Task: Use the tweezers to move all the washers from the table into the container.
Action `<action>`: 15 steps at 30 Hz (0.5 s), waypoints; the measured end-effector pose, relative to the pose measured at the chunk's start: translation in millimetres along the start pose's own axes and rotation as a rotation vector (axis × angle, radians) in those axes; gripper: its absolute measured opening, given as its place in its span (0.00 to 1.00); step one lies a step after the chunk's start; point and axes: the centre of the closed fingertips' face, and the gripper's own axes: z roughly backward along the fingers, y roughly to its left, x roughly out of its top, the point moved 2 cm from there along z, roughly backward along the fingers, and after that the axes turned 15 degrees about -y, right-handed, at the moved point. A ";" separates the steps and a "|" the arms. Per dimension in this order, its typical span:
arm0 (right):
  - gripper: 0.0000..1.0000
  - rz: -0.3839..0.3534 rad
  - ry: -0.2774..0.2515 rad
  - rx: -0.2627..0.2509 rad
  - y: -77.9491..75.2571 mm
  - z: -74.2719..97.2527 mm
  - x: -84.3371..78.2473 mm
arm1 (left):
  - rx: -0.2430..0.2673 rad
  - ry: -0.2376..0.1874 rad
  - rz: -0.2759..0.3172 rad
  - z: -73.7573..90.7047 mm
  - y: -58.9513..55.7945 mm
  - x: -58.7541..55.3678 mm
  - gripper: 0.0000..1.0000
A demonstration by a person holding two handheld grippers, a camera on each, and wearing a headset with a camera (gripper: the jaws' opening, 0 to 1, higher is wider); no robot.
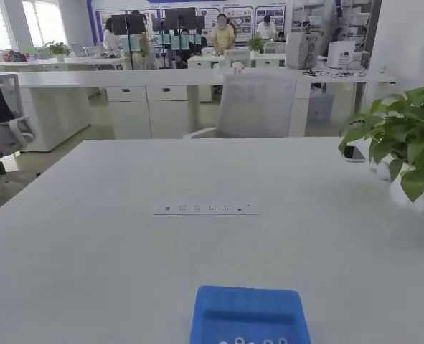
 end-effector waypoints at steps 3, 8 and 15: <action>0.48 0.007 -0.001 0.004 -1.7 2.0 1.6 | 0.048 -0.055 0.014 3.0 4.0 7.6 0.09; 0.49 0.012 0.001 -0.005 -6.8 6.0 2.8 | 0.108 -0.118 0.039 6.7 12.4 12.4 0.21; 0.50 -0.002 -0.007 -0.015 -10.3 7.8 -0.1 | 0.181 -0.220 0.042 8.2 21.1 26.4 0.42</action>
